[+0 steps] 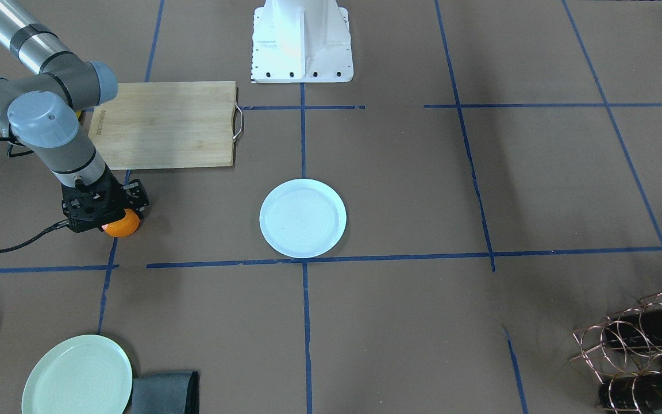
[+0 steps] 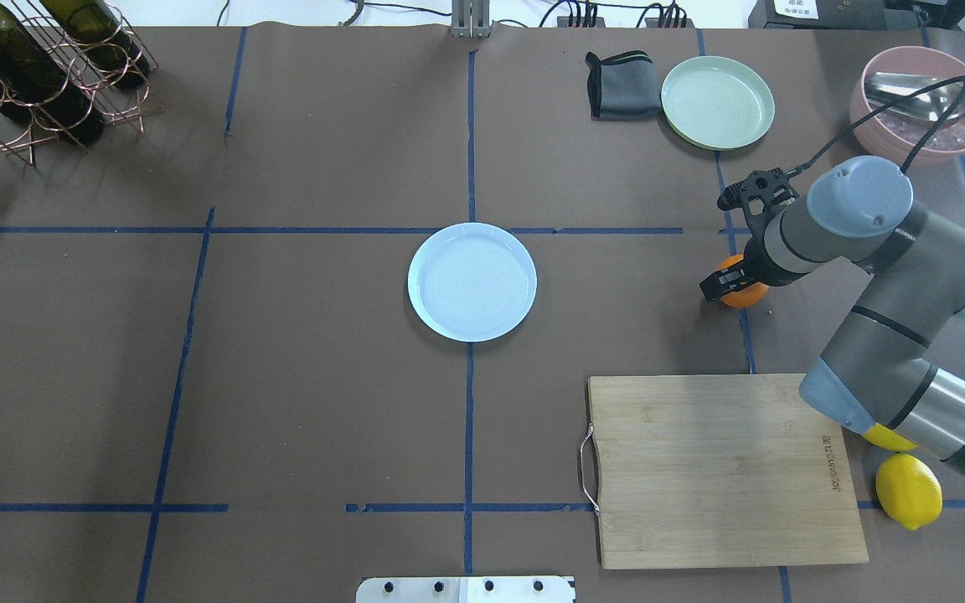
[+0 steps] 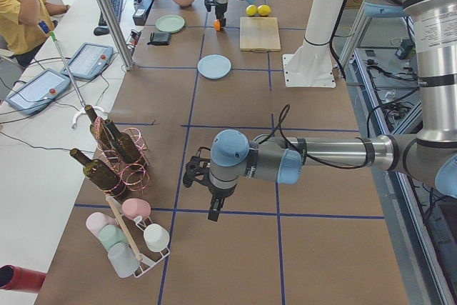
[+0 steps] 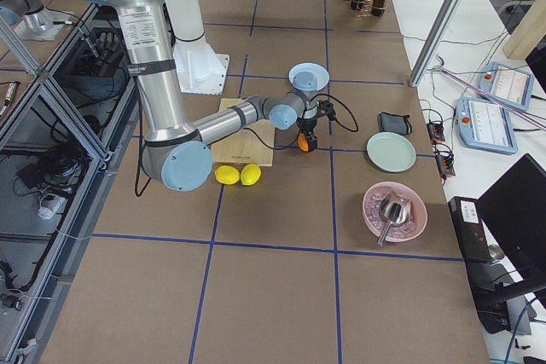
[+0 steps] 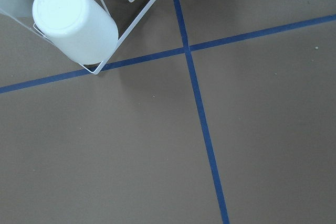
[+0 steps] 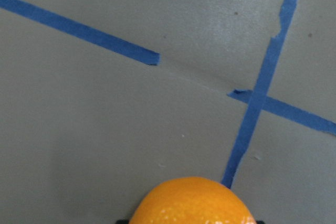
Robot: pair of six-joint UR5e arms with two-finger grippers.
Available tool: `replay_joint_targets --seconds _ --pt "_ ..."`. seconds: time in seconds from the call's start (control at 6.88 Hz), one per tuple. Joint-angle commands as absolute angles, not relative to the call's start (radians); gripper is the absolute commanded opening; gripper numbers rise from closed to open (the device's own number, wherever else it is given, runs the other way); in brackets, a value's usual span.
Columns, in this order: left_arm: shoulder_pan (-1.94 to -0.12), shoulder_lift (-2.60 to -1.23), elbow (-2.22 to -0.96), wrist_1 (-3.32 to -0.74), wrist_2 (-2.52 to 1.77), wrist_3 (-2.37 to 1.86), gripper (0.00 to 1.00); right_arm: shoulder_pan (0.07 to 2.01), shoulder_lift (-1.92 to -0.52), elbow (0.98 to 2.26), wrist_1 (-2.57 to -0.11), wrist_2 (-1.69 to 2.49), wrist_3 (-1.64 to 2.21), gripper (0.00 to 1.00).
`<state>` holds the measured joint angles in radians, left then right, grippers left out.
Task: Pick orange to plate
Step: 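Lower the right gripper onto the orange and close it, then carry the orange with the right gripper over the light blue plate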
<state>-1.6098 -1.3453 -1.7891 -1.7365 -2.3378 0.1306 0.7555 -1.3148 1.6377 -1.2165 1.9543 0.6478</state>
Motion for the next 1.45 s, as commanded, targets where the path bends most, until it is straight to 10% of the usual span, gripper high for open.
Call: replay_joint_targets --seconds 0.0,0.73,1.31 --pt "-1.609 -1.345 -1.789 -1.736 -2.338 0.13 1.0 0.752 -1.182 1.637 -1.303 1.965 0.702 0.2" --pt "-1.609 -1.347 -1.79 -1.738 -2.338 0.129 1.0 0.566 -0.604 1.259 -1.491 1.807 1.093 0.27" --pt "-1.609 -1.347 -1.793 -1.738 -2.338 0.129 1.0 0.497 -0.6 1.226 -1.496 1.733 1.138 0.5"
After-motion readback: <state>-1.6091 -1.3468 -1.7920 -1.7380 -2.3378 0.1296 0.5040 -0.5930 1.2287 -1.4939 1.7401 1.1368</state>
